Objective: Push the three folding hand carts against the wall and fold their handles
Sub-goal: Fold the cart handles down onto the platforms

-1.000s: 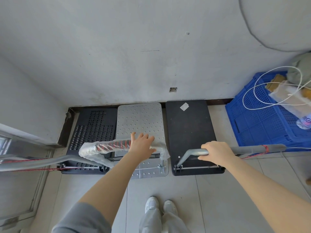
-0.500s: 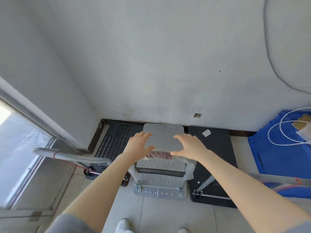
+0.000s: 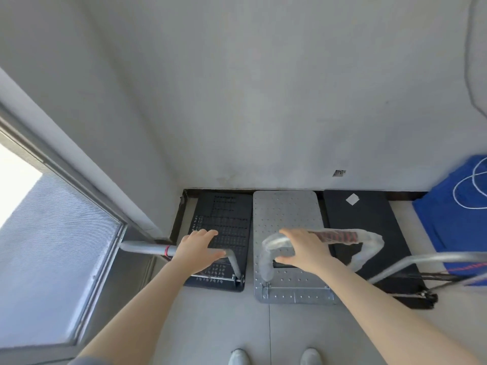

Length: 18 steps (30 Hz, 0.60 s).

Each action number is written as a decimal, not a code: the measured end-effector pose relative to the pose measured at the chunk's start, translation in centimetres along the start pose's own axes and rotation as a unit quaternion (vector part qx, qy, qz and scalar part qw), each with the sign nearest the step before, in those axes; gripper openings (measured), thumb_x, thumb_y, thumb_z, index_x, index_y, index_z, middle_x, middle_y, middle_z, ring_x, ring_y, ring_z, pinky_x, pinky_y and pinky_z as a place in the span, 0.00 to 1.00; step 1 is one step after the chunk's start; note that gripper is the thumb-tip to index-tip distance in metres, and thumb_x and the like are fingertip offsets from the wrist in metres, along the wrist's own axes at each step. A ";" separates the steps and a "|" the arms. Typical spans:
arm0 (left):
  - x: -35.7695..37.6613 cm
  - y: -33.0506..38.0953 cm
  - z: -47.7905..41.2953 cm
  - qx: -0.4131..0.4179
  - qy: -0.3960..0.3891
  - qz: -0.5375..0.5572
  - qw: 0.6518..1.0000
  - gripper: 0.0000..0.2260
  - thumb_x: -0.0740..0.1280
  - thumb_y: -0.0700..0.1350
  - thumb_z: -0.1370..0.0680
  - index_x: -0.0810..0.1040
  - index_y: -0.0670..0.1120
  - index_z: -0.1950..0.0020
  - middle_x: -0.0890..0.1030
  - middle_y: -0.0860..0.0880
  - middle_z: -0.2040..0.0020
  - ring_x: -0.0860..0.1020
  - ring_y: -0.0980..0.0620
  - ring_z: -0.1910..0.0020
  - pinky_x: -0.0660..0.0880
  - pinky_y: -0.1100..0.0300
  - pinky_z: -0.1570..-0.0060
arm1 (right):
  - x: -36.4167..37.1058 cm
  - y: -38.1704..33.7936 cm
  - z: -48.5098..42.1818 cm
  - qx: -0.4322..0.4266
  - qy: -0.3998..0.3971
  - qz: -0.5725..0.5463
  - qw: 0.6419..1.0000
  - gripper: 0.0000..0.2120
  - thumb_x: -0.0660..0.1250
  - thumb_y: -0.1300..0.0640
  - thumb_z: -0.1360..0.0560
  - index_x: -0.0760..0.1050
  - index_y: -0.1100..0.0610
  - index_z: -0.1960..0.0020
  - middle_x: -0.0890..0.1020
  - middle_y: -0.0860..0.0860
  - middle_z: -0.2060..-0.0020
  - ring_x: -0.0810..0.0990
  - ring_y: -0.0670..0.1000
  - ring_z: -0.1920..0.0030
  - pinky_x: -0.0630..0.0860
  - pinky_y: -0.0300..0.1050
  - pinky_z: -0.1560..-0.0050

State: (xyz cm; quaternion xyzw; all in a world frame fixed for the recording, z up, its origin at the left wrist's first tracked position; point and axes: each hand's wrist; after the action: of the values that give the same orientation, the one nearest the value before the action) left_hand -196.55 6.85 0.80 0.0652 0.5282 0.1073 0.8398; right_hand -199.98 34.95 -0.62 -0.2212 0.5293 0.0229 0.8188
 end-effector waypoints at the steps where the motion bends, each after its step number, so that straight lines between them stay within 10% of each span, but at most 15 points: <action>1: 0.0 -0.9 -0.2 0.001 -0.008 -0.008 1.000 0.28 0.62 0.60 0.23 0.62 0.53 0.26 0.70 0.50 0.29 0.68 0.47 0.30 0.64 0.50 0.30 | 0.3 0.0 -0.2 0.009 0.000 0.003 1.000 0.36 0.68 0.38 0.29 0.59 0.50 0.27 0.70 0.51 0.30 0.71 0.54 0.33 0.70 0.51 0.35; 12: 3.9 -7.4 -5.5 -0.016 -0.042 -0.101 0.994 0.32 0.64 0.65 0.27 0.63 0.52 0.27 0.73 0.50 0.32 0.70 0.47 0.32 0.63 0.49 0.31 | 3.5 3.0 -5.8 0.066 -0.012 0.100 0.993 0.35 0.63 0.32 0.30 0.61 0.48 0.29 0.72 0.50 0.32 0.71 0.54 0.33 0.61 0.56 0.30; 18: 6.1 -6.6 -7.8 0.017 -0.029 -0.149 0.988 0.23 0.59 0.69 0.27 0.72 0.52 0.45 0.79 0.53 0.51 0.78 0.50 0.50 0.69 0.56 0.54 | 4.1 3.5 -7.7 0.078 -0.043 0.119 0.989 0.25 0.59 0.34 0.26 0.70 0.51 0.38 0.81 0.50 0.43 0.78 0.54 0.44 0.66 0.57 0.37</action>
State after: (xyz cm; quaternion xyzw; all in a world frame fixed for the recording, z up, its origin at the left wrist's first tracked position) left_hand -200.29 1.95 -9.33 0.0027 0.5091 -0.0300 0.8602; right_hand -205.73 34.32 -7.99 -0.0911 0.5168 0.0886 0.8466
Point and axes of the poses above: each hand's wrist, its own z-axis away from the middle knuckle, its own x-axis out of the palm, y = z × x
